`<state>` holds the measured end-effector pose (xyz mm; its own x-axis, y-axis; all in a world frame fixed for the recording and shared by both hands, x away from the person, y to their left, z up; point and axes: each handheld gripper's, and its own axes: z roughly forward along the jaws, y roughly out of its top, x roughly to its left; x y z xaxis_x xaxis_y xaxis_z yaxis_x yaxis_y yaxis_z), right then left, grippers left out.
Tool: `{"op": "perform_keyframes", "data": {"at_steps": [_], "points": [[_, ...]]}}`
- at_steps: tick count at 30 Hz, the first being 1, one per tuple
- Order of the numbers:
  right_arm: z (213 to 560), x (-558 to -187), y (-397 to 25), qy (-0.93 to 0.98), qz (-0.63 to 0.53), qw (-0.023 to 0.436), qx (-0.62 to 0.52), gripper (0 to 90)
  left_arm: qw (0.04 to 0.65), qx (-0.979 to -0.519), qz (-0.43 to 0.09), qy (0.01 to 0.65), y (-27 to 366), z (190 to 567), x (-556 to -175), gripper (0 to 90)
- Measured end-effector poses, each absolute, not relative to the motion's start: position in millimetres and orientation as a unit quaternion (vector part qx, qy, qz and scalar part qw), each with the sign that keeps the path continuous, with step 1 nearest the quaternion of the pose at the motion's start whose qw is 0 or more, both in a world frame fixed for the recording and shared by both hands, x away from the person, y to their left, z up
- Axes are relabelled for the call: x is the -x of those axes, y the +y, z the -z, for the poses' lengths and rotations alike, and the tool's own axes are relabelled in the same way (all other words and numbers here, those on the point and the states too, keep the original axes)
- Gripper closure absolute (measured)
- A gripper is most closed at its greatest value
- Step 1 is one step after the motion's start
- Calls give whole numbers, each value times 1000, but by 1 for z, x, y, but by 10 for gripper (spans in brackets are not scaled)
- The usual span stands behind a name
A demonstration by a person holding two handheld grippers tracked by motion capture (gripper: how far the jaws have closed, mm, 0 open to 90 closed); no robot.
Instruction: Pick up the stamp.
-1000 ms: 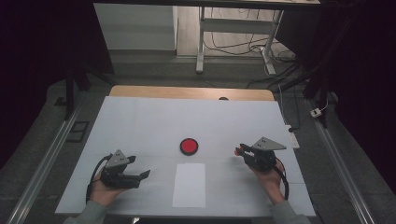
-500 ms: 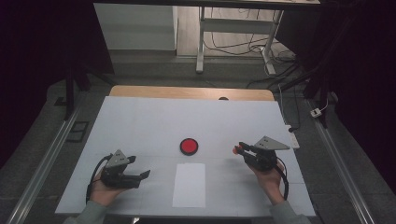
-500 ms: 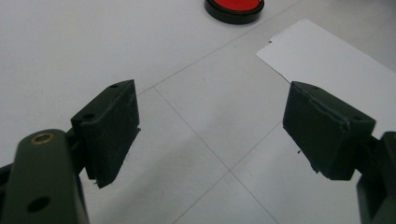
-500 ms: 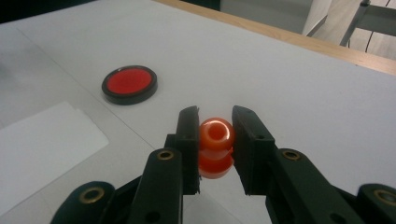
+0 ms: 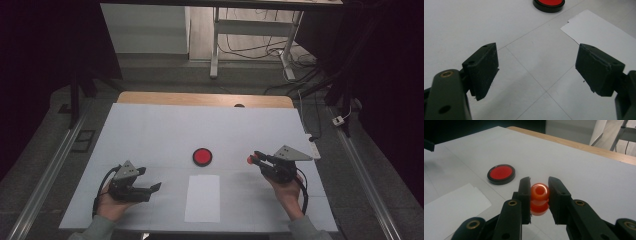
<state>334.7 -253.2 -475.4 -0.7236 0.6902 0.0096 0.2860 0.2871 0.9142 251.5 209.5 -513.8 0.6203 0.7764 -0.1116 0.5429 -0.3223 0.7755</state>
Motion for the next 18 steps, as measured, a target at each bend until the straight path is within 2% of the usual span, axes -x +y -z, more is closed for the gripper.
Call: {"op": "perform_keyframes", "data": {"at_steps": [18], "points": [[469, -328, -245, 766, -533, 191, -305, 720, 411, -801, -141, 411, 209, 514, -252, 189]]}}
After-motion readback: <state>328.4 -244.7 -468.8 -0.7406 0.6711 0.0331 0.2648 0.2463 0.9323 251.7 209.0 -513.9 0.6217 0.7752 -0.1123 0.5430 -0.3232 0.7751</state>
